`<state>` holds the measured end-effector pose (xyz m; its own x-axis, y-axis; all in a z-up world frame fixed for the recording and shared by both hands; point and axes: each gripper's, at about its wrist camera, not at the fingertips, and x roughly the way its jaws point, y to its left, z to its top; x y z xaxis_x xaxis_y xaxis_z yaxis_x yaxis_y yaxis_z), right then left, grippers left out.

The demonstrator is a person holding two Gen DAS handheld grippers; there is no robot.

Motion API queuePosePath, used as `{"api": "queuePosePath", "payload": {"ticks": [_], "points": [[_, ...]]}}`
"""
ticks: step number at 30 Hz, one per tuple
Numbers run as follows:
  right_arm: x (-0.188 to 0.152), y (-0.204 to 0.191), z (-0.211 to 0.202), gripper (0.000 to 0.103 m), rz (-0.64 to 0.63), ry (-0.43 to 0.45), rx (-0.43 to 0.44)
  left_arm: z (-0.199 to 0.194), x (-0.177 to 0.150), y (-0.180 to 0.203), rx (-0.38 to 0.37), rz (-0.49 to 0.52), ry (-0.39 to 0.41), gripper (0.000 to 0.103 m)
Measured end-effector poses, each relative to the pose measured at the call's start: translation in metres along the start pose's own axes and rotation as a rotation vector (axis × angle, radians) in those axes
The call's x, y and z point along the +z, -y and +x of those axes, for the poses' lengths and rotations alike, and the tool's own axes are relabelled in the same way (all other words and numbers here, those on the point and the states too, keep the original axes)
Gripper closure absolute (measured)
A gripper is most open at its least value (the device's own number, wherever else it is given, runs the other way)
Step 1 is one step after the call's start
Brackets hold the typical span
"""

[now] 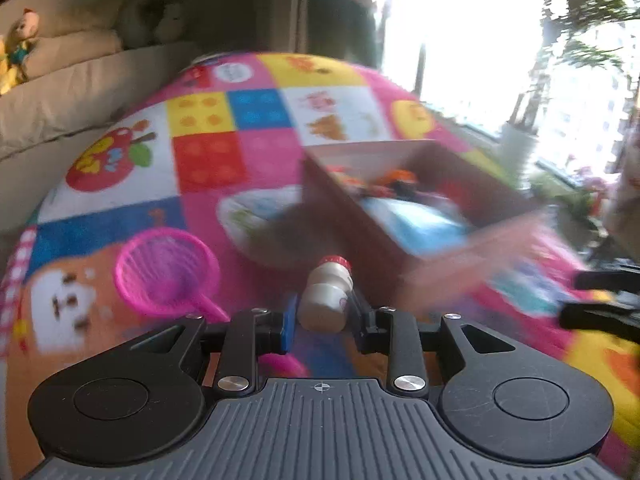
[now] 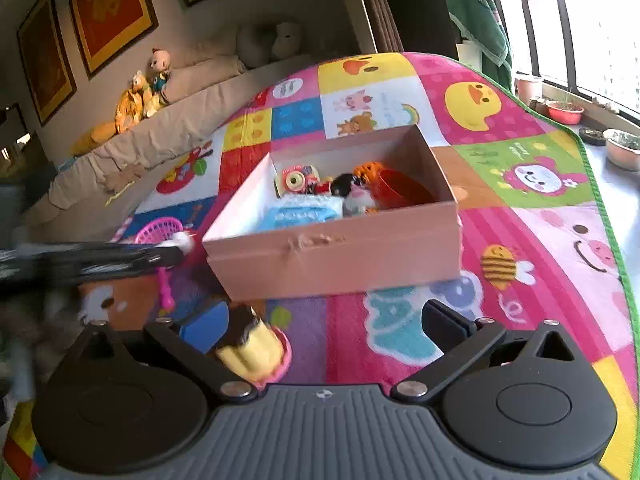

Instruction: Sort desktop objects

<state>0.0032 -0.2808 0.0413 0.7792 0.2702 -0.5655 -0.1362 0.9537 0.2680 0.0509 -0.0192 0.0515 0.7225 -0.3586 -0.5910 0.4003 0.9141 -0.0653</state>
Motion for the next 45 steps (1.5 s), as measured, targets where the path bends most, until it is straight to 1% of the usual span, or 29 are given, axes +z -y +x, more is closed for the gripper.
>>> {"api": "queuePosePath", "payload": {"ticks": [2,4,8,9,10,12,14,16,19,20,22,24,26,29,30,31,34,37,40,41,43,45], "points": [[-0.006,0.002,-0.001,0.0,-0.008,-0.023,-0.007,-0.016,-0.014,0.016,-0.045,-0.005,-0.016,0.072],[-0.013,0.001,-0.002,0.0,-0.026,-0.041,-0.015,-0.024,-0.029,0.031,-0.068,-0.006,-0.049,0.072],[-0.025,-0.008,-0.003,0.0,-0.091,-0.063,-0.059,-0.026,-0.05,0.044,-0.03,0.022,-0.087,0.069],[-0.028,-0.011,-0.002,0.0,-0.109,-0.072,-0.075,-0.025,-0.052,0.043,-0.016,0.02,-0.095,0.065],[-0.03,-0.013,0.0,0.0,-0.128,-0.081,-0.096,-0.023,-0.052,0.04,-0.003,0.014,-0.103,0.058],[-0.035,-0.02,0.006,0.0,-0.17,-0.109,-0.146,-0.023,-0.052,0.037,0.018,0.019,-0.106,0.049],[-0.038,-0.025,0.013,0.0,-0.208,-0.142,-0.185,-0.025,-0.054,0.037,0.034,0.038,-0.109,0.044],[-0.037,-0.026,0.014,0.0,-0.203,-0.144,-0.195,-0.028,-0.057,0.036,0.041,0.049,-0.117,0.033],[-0.035,-0.024,0.015,0.0,-0.181,-0.153,-0.197,-0.033,-0.063,0.037,0.054,0.062,-0.125,0.023],[-0.036,-0.024,0.015,0.0,-0.183,-0.154,-0.199,-0.033,-0.065,0.037,0.069,0.069,-0.128,0.021],[-0.036,-0.025,0.014,0.0,-0.183,-0.15,-0.201,-0.033,-0.066,0.033,0.12,0.08,-0.131,0.014],[-0.037,-0.025,0.014,0.0,-0.182,-0.146,-0.202,-0.032,-0.066,0.026,0.178,0.066,-0.127,0.008],[-0.038,-0.024,0.014,0.0,-0.182,-0.139,-0.203,-0.03,-0.064,0.017,0.226,0.031,-0.123,0.008],[-0.039,-0.024,0.014,0.0,-0.179,-0.136,-0.2,-0.026,-0.061,0.003,0.321,-0.025,-0.118,0.007],[-0.038,-0.023,0.014,0.0,-0.176,-0.138,-0.198,-0.025,-0.062,0.0,0.343,-0.044,-0.119,0.006],[-0.038,-0.023,0.014,0.0,-0.173,-0.139,-0.197,-0.024,-0.063,-0.004,0.349,-0.071,-0.126,0.005],[-0.038,-0.022,0.013,0.0,-0.176,-0.14,-0.19,-0.026,-0.064,-0.008,0.314,-0.129,-0.136,0.001],[-0.039,-0.023,0.013,0.0,-0.181,-0.136,-0.19,-0.028,-0.068,0.003,0.272,-0.111,-0.131,0.0],[-0.04,-0.023,0.013,0.0,-0.181,-0.13,-0.189,-0.028,-0.073,0.016,0.302,-0.08,-0.117,0.0],[-0.041,-0.023,0.013,0.0,-0.183,-0.129,-0.191,-0.027,-0.073,0.017,0.303,-0.085,-0.119,0.0],[-0.041,-0.024,0.013,0.0,-0.187,-0.127,-0.195,-0.026,-0.072,0.012,0.287,-0.127,-0.133,0.0],[-0.042,-0.024,0.013,0.0,-0.187,-0.127,-0.196,-0.026,-0.072,0.013,0.288,-0.117,-0.129,0.0]]}}
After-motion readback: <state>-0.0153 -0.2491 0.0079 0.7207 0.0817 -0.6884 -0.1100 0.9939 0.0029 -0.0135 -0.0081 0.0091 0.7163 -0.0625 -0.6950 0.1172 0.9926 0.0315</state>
